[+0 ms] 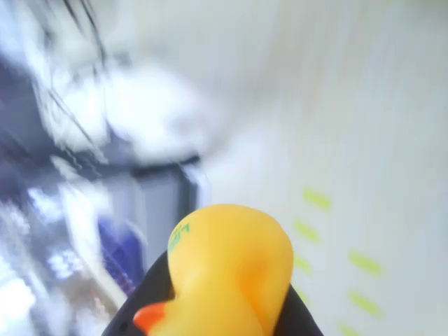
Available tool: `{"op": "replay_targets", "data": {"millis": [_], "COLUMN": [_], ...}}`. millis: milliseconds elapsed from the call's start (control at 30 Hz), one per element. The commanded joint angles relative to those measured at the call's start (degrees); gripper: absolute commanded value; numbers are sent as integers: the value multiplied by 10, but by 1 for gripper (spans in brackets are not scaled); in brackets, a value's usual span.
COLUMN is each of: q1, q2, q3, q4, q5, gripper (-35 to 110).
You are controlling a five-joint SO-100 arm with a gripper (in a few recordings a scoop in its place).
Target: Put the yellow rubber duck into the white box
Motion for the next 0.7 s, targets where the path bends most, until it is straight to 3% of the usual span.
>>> {"op": "replay_targets", "data": {"millis": [0,200,667], "q1": [226,332,338], "q2": [83,-54,-382], "q3": [55,74,49], "q4": [-52,-147,-238], "q5": [-8,-32,-192], "gripper": [0,0,0]}}
